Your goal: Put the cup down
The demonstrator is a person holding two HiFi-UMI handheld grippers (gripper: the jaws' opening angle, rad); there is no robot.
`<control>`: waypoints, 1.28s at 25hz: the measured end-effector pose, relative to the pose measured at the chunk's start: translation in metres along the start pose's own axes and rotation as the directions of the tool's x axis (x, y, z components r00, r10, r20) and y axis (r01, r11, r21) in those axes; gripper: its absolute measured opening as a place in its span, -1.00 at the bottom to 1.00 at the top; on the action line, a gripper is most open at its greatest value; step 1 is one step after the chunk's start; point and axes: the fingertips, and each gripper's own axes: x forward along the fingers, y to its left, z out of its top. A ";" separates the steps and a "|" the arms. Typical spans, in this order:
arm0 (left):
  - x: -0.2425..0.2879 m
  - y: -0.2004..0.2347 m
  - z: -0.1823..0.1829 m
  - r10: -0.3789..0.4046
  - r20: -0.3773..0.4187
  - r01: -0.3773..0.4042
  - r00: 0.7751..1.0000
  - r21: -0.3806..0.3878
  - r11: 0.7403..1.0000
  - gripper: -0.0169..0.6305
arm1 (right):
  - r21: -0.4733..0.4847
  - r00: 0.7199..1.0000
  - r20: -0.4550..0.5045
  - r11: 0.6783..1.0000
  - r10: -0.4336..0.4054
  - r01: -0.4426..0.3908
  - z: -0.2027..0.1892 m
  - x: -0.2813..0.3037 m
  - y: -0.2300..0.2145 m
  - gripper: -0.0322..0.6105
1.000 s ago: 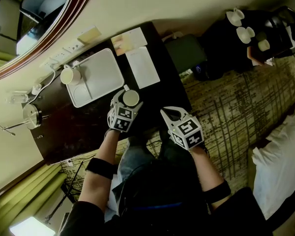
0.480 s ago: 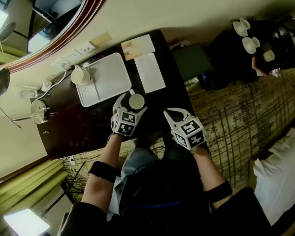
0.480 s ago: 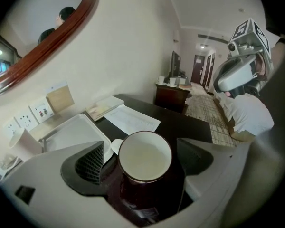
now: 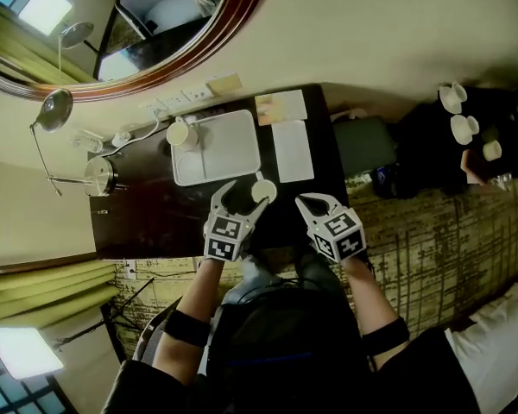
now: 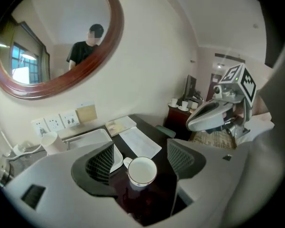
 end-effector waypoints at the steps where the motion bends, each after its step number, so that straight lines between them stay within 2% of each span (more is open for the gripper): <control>1: -0.007 0.001 0.004 0.010 0.017 -0.009 1.000 -0.026 1.000 0.04 | -0.010 1.000 0.002 1.000 0.013 -0.013 0.005 0.002 0.002 -0.90; 4: -0.027 0.005 0.009 0.044 0.063 -0.037 0.997 -0.097 0.995 -0.21 | -0.029 0.998 0.004 0.998 0.056 -0.056 0.024 0.007 0.010 -0.90; 9: -0.064 0.020 0.009 0.142 0.099 -0.124 0.985 -0.171 0.977 -0.60 | -0.087 0.994 0.012 0.990 0.109 -0.108 0.048 0.015 0.023 -0.89; 12: -0.086 0.032 0.006 0.215 0.113 -0.186 0.970 -0.225 0.956 -0.80 | -0.113 0.991 0.006 0.984 0.136 -0.135 0.054 0.022 0.029 -0.90; 15: -0.108 0.046 -0.003 0.292 0.119 -0.247 0.949 -0.296 0.923 -0.94 | -0.143 0.986 -0.008 0.976 0.167 -0.166 0.059 0.030 0.041 -0.89; 18: -0.131 0.059 -0.014 0.348 0.118 -0.287 0.930 -0.359 0.888 -0.95 | -0.177 0.983 -0.011 0.967 0.183 -0.182 0.062 0.042 0.049 -0.90; 24: -0.174 0.083 -0.043 0.454 0.080 -0.379 0.887 -0.435 0.817 -0.95 | -0.223 0.973 -0.034 0.947 0.230 -0.232 0.071 0.060 0.079 -0.90; 29: -0.201 0.095 -0.063 0.492 0.071 -0.405 0.868 -0.474 0.782 -0.95 | -0.249 0.964 -0.060 0.932 0.258 -0.265 0.071 0.074 0.103 -0.90; 32: -0.210 0.097 -0.069 0.499 0.077 -0.407 0.863 -0.478 0.778 -0.95 | -0.259 0.961 -0.070 0.925 0.269 -0.278 0.071 0.079 0.114 -0.90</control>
